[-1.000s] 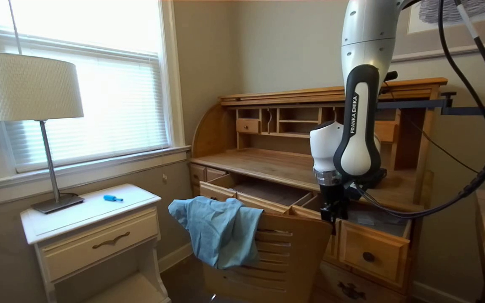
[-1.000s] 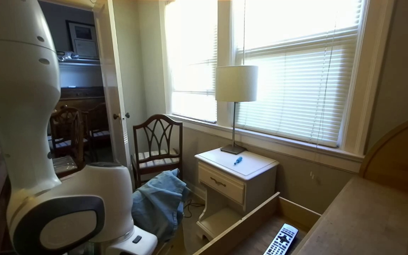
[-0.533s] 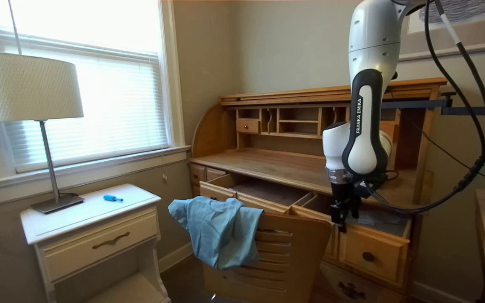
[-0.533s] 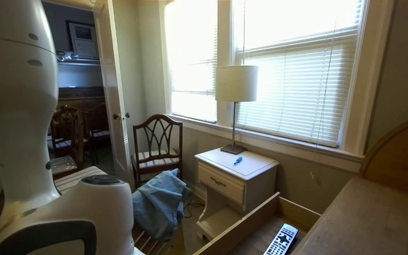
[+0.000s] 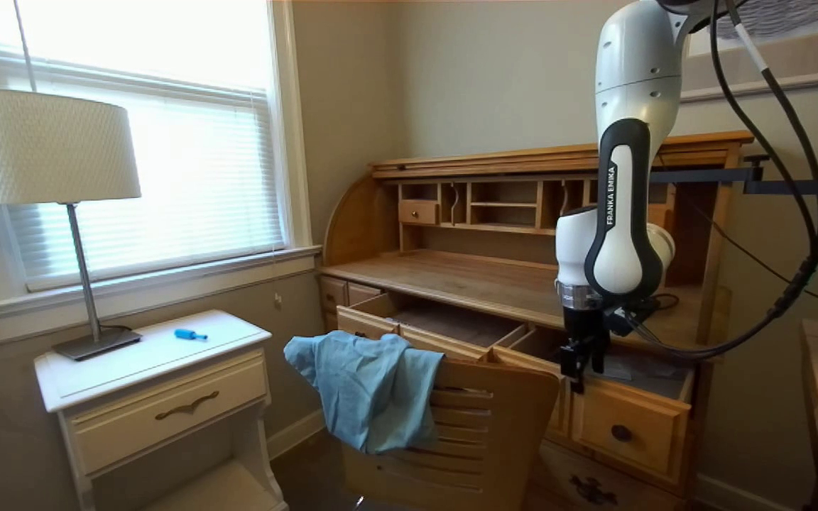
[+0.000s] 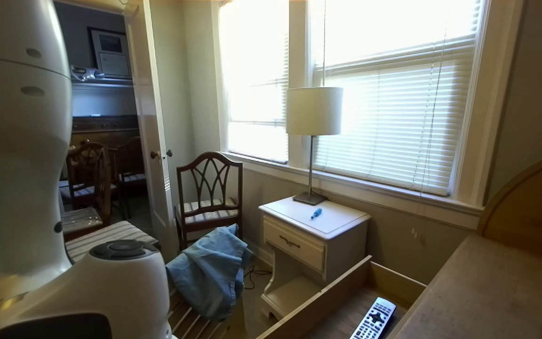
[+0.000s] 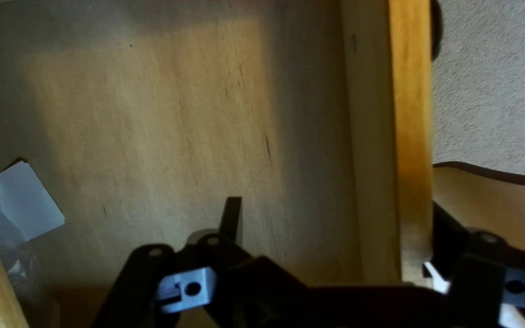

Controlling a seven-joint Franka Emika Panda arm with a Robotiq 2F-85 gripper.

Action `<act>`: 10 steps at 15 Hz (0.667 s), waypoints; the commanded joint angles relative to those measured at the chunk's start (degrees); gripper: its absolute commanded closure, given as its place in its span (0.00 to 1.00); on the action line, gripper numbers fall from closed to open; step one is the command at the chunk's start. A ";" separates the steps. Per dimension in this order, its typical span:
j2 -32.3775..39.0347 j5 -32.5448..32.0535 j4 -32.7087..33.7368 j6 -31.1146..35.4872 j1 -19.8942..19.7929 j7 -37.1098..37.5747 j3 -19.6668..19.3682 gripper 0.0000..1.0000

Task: Close the open topmost drawer on the right.

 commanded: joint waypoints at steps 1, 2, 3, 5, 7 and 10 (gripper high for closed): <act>0.61 0.92 0.07 2.06 -0.10 -5.17 0.41 0.36; 0.60 0.63 0.27 1.91 -0.38 -6.29 0.85 0.46; 0.57 0.20 0.36 1.85 -0.59 -7.57 1.10 0.53; 0.73 -0.09 0.46 2.43 -0.55 -9.34 1.42 0.67; 1.22 -0.42 0.83 3.79 -1.22 -11.15 2.36 0.81; 1.28 -0.17 0.77 4.29 -2.61 -12.47 3.91 0.99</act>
